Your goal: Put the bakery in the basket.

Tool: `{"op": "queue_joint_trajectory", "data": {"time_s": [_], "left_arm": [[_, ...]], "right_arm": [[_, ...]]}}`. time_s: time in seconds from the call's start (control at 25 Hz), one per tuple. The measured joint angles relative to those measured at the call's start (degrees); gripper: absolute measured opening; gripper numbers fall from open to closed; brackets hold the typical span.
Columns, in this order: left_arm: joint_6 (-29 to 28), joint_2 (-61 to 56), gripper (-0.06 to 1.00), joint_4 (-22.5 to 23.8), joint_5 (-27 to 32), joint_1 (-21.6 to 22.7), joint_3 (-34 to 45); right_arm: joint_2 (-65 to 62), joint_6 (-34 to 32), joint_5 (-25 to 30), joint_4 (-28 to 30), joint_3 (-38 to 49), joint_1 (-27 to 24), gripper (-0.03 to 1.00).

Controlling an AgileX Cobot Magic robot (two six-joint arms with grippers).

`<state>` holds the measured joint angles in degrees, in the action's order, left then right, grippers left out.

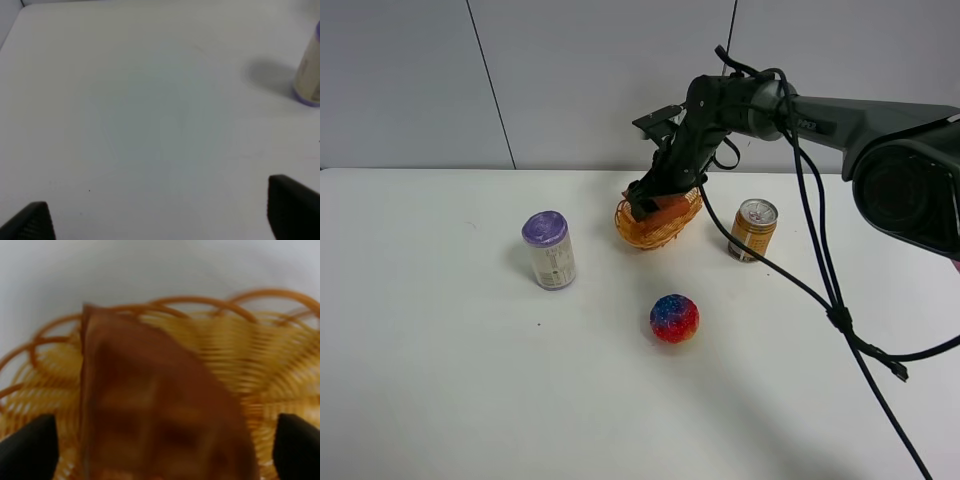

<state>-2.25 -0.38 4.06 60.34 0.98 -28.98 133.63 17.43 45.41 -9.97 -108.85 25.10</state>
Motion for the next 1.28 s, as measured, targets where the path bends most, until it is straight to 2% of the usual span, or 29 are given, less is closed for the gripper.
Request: {"op": "queue_joint_trajectory", "data": {"time_s": [0.12,0.32,0.6,0.8,1.08,1.28], "left_arm": [[0.0,0.0,0.84,0.0,0.0,0.0,0.0],[0.0,0.0,0.84,0.0,0.0,0.0,0.0],[0.0,0.0,0.84,0.0,0.0,0.0,0.0],[0.0,0.0,0.84,0.0,0.0,0.0,0.0],[0.0,0.0,0.84,0.0,0.0,0.0,0.0],[0.0,0.0,0.84,0.0,0.0,0.0,0.0]], "right_arm": [[-0.4,-3.0,-1.3,2.1,-0.2,0.0,0.9],[-2.9,-3.5,0.0,2.3,-0.3,0.0,0.91],[-15.8,-3.4,0.0,3.8,-0.3,1.1,0.92],[-26.2,-6.5,0.4,5.9,-0.3,0.6,0.91],[-39.6,-9.6,4.8,10.3,2.3,-3.9,0.9],[-53.1,-11.8,5.0,10.8,15.2,-11.2,0.9]]}}
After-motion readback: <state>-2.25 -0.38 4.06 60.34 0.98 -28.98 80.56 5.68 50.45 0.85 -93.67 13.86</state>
